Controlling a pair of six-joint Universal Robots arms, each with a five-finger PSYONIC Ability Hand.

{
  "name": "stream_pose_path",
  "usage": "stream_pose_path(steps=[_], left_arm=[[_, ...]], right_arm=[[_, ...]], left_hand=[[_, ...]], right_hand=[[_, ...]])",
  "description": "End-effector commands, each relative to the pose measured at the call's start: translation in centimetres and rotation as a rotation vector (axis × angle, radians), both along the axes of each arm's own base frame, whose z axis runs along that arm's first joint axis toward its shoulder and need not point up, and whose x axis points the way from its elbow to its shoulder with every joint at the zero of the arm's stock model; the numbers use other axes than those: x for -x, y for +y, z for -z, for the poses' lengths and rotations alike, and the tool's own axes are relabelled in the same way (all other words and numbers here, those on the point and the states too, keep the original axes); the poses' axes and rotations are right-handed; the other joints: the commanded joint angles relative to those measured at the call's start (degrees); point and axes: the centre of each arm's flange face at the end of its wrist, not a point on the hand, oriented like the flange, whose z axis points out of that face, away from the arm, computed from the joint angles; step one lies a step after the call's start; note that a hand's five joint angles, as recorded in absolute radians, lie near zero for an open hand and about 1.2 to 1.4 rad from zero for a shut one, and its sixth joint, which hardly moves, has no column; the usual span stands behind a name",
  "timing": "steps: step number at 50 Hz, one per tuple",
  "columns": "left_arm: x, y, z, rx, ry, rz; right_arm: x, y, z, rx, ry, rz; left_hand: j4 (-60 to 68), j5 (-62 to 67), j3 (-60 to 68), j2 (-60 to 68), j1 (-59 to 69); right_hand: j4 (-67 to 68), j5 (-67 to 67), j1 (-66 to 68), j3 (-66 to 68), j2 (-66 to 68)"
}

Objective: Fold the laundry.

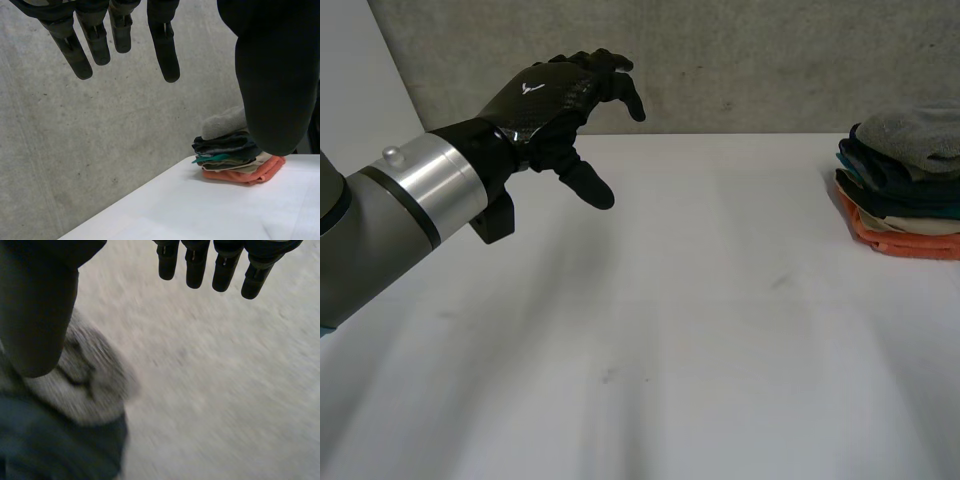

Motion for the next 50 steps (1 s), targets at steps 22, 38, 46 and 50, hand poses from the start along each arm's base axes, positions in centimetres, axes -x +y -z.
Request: stream_pose_path(steps=[22, 38, 46, 50], left_arm=[[-10.2, -4.7, -7.9, 0.154, 0.104, -0.587], [-21.5, -14.4, 10.2, -0.101, -0.66, -0.859], [-22.4, -15.7, 11.8, -0.126, -0.642, -0.888], [-22.1, -16.4, 11.2, -0.078, -0.589, -0.908]], right_arm=[[-22.6, 10.7, -11.1, 0.578, 0.111, -0.449], [-30.4, 16.9, 3.5, -0.077, 0.177, -0.584], [-30.5, 17.2, 4.3, -0.054, 0.2, -0.551], [-30.4, 17.2, 4.0, -0.032, 0.19, -0.542]], left_hand=[[-1.9, -2.8, -2.2, -1.9, -23.8], [-1.9, -2.8, -2.2, -1.9, -23.8], [-1.9, -2.8, -2.2, -1.9, -23.8], [-1.9, -2.8, -2.2, -1.9, -23.8]], right_hand=[[-2.1, -2.8, -2.9, -1.8, -2.1], [-2.1, -2.8, -2.9, -1.8, -2.1], [-2.1, -2.8, -2.9, -1.8, -2.1], [-2.1, -2.8, -2.9, -1.8, -2.1]])
